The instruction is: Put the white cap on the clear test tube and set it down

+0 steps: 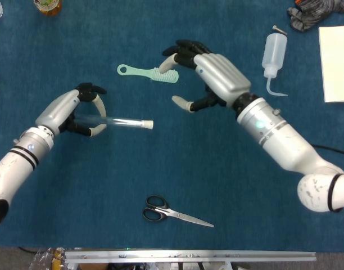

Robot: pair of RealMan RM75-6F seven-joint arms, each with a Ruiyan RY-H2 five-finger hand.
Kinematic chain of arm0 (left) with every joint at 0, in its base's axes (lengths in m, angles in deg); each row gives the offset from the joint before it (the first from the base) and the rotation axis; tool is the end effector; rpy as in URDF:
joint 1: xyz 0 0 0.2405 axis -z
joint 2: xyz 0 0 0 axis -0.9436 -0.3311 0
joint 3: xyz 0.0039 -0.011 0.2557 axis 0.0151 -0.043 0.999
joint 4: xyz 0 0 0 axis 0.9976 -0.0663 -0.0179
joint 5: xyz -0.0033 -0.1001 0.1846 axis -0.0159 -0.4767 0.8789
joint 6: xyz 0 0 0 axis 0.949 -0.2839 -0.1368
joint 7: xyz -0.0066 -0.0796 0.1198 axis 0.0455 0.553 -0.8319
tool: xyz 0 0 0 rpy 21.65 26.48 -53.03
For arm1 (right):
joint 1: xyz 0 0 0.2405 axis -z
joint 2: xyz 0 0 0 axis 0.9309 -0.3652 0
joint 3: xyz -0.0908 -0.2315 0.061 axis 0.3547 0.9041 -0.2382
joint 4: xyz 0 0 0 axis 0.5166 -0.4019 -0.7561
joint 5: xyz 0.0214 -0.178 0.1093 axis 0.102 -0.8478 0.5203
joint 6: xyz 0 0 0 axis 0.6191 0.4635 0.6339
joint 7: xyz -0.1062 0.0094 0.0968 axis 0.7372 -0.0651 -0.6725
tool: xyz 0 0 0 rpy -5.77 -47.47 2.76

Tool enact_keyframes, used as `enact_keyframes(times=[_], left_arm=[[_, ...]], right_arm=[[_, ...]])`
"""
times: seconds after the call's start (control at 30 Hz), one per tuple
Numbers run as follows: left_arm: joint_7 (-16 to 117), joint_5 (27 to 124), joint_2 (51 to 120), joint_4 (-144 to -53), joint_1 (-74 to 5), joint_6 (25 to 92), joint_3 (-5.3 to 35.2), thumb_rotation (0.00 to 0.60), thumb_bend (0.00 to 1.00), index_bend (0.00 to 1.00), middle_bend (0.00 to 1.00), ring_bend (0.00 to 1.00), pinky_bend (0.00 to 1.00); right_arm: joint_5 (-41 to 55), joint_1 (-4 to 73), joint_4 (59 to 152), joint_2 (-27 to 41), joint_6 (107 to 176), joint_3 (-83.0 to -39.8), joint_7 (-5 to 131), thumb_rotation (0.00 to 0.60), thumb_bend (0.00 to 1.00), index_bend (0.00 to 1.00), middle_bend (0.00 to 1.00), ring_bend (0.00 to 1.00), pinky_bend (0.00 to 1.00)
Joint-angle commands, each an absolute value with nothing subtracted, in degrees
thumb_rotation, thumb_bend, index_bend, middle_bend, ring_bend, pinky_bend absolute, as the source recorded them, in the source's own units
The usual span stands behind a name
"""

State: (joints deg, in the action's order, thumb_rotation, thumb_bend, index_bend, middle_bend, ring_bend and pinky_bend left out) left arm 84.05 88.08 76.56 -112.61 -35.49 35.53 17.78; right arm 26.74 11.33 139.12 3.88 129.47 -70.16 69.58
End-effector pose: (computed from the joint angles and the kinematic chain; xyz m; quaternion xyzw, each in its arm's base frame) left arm -0.2374 0.3139 0.0292 -0.5898 -0.6688 -0.3626 0.2708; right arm -0.0083 -0.3350 0.0192 0.6612 -0.5470 0.4695 0.2077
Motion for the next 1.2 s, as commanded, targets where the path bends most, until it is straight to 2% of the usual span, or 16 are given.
enact_keyframes(times=[0.03,0.63,1.2], left_arm=[[82.65,87.11,78.32,-110.76,-35.24,35.34,17.99,0.598,0.34,0.61,0.17,0.00,0.16],[78.66,85.88,85.49,-101.69,-34.73,34.00,18.34,0.598,0.34,0.62,0.17,0.00,0.16],[75.68,84.33,89.24,-96.85,-34.72,32.51,18.19,0.598,0.34,0.61,0.17,0.00,0.15]], right_arm=[[26.29,11.92,139.53,3.12,129.46,-70.04,69.13,0.600,0.26,0.33,0.18,0.00,0.02],[26.04,13.00,140.09,1.62,129.53,-69.58,69.01,0.600,0.26,0.33,0.18,0.00,0.02],[26.44,13.18,139.97,1.44,129.46,-69.58,69.07,0.600,0.26,0.33,0.18,0.00,0.02]])
